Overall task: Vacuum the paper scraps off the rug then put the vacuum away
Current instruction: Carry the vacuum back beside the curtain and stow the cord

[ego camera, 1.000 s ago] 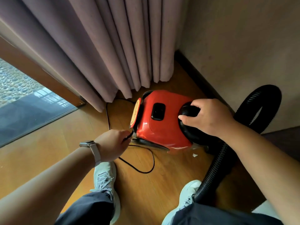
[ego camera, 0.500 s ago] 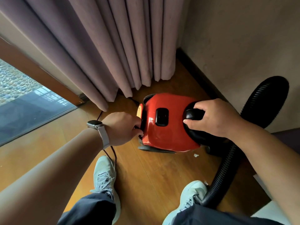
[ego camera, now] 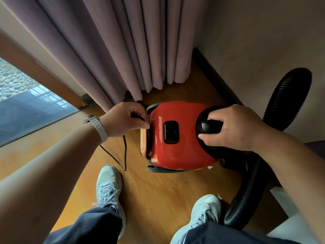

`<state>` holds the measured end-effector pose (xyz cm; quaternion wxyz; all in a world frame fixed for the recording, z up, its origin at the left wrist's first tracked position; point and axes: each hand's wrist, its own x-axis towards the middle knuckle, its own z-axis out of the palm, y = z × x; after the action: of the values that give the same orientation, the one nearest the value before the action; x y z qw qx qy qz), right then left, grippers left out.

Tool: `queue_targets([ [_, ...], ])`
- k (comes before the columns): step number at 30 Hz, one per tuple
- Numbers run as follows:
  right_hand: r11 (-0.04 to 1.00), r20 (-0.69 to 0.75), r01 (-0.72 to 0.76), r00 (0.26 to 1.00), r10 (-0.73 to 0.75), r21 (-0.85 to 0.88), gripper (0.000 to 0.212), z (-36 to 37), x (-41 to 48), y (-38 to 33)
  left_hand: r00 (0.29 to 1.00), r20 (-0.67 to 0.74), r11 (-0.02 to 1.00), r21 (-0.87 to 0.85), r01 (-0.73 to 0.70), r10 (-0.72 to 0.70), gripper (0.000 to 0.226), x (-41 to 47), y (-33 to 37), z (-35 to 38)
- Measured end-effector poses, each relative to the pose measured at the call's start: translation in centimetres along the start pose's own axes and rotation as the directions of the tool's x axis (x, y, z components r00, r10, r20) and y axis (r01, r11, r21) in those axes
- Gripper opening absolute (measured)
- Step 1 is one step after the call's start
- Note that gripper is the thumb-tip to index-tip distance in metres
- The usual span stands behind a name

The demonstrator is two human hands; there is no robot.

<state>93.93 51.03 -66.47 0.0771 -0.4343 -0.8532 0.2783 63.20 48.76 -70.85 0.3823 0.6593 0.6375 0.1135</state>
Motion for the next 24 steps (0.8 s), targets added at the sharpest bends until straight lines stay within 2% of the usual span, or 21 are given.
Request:
queue_targets([
  [4, 0.999, 0.024, 0.025, 0.999, -0.026, 0.025, 0.035, 0.1, -0.1, -0.2, 0.999, 0.051, 1.000, -0.008, 0.018, -0.018, 0.025, 0.9, -0.7, 0.4],
  [5, 0.999, 0.021, 0.035, 0.999, -0.035, 0.027, 0.036, 0.1, -0.2, -0.2, 0.997, 0.074, 0.998, -0.048, 0.031, -0.027, 0.025, 1.1, -1.2, 0.5],
  [7, 0.998, 0.007, 0.046, 0.999, -0.047, 0.037, 0.038, 0.1, -0.2, -0.4, 0.994, 0.092, 0.970, -0.230, 0.077, -0.057, 0.037, 1.3, -2.5, 0.8],
  [9, 0.997, -0.005, 0.035, 0.999, -0.035, 0.067, 0.037, -0.1, -0.3, -0.6, 0.989, 0.102, 0.861, -0.488, 0.144, -0.107, 0.047, 1.0, -3.9, 1.4],
  [11, 0.994, -0.011, 0.006, 1.000, -0.005, 0.109, 0.034, -0.4, -0.5, -0.7, 0.979, 0.171, 0.662, -0.722, 0.202, -0.112, 0.044, 0.8, -5.2, 2.3],
  [12, 0.993, -0.011, -0.011, 1.000, 0.013, 0.122, 0.031, -0.6, -0.5, -0.7, 0.973, 0.192, 0.582, -0.779, 0.232, -0.131, 0.040, 0.8, -5.5, 2.8],
  [16, 0.982, -0.026, -0.096, 0.994, 0.102, 0.162, 0.027, -0.7, -0.8, -0.2, 0.939, 0.238, 0.415, -0.850, 0.324, -0.247, 0.017, 0.3, -6.0, 5.3],
  [19, 0.969, -0.068, -0.148, 0.984, 0.164, 0.199, 0.029, -0.1, -1.0, 0.4, 0.897, 0.294, 0.338, -0.850, 0.403, -0.330, 0.019, 0.0, -5.9, 7.1],
  [21, 0.962, -0.106, -0.181, 0.973, 0.206, 0.205, 0.034, 0.4, -0.9, 0.7, 0.879, 0.249, 0.335, -0.854, 0.397, -0.407, 0.024, 0.3, -5.1, 7.8],
  [24, 0.954, -0.129, -0.252, 0.953, 0.274, 0.161, 0.038, 1.2, -0.5, 0.9, 0.861, 0.128, 0.508, -0.761, 0.403, -0.492, 0.028, 0.7, -4.3, 8.7],
])
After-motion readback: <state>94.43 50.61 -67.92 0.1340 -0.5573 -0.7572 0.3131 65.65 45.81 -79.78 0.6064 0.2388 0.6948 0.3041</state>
